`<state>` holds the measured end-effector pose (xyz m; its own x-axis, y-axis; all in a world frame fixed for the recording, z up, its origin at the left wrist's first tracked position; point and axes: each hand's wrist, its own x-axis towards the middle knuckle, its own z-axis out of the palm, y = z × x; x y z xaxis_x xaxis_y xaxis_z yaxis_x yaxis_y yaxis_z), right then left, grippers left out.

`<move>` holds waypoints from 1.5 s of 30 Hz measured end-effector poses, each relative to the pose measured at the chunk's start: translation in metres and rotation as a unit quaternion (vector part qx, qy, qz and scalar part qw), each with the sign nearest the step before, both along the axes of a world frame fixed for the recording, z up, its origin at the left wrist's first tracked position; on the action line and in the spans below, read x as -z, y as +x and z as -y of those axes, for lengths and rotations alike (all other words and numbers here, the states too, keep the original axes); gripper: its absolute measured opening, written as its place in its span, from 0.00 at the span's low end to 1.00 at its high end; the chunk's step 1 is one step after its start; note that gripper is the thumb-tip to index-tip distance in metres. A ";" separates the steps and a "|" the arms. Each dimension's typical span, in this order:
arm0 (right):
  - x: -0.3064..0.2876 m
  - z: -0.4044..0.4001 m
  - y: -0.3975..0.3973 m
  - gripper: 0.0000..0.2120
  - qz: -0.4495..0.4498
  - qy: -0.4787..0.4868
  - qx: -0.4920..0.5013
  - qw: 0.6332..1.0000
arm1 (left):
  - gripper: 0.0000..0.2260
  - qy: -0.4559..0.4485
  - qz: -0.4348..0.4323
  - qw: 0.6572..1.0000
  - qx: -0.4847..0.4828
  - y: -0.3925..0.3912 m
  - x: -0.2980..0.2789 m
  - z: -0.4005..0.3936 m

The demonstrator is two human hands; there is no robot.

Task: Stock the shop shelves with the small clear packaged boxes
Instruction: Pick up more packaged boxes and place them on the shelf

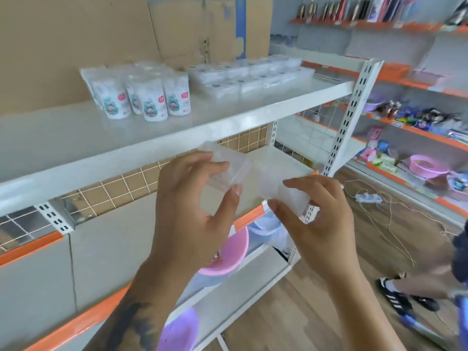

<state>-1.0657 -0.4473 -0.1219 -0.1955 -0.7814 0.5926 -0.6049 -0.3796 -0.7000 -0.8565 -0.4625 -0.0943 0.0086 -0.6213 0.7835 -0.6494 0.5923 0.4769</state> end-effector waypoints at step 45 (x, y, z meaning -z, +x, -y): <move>-0.125 0.345 -0.124 0.09 0.075 0.112 -0.459 0.878 | 0.22 0.075 0.051 0.946 -0.311 -0.151 -0.090 0.204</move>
<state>-1.1893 -0.7920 0.0034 0.5144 -0.7444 0.4259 -0.0112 -0.5024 -0.8646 -1.0074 -0.6661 -0.0047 0.3391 -0.6245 0.7036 -0.8972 0.0104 0.4416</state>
